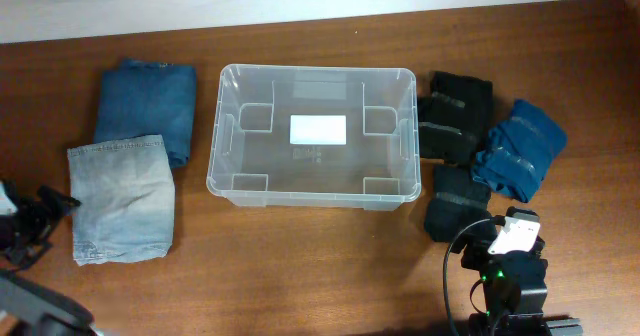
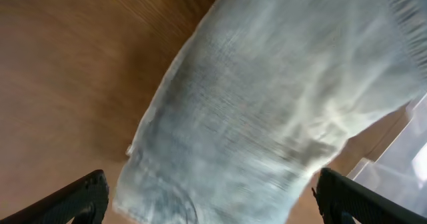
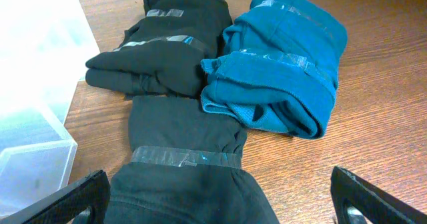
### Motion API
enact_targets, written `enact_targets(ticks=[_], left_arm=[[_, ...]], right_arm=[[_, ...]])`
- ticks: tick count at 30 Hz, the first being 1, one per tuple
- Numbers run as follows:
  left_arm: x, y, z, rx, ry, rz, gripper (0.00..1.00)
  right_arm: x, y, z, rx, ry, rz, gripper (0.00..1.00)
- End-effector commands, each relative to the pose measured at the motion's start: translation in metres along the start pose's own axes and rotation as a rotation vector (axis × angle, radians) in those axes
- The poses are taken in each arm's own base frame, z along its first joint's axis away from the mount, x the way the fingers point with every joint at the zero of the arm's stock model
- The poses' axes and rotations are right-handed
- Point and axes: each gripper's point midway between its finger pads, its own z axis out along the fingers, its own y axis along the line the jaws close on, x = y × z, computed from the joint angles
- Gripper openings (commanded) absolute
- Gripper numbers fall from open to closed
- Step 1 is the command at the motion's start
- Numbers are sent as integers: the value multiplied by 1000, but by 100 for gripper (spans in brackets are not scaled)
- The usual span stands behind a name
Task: Pack container
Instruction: 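Reach the left gripper to the light-blue jeans and grasp its edge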
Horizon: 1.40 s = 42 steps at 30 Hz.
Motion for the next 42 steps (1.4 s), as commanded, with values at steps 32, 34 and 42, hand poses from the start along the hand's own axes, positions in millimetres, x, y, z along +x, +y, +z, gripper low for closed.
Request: enact_targets(ticks=[32, 34, 42], left_arm=[[34, -14, 115, 235, 251, 193, 15], [32, -21, 113, 283, 235, 181, 0], [15, -40, 78, 320, 214, 117, 0]], right_arm=[[2, -2, 1, 9, 0, -4, 98], [2, -2, 1, 9, 0, -4, 99], [2, -2, 1, 9, 0, -4, 98]])
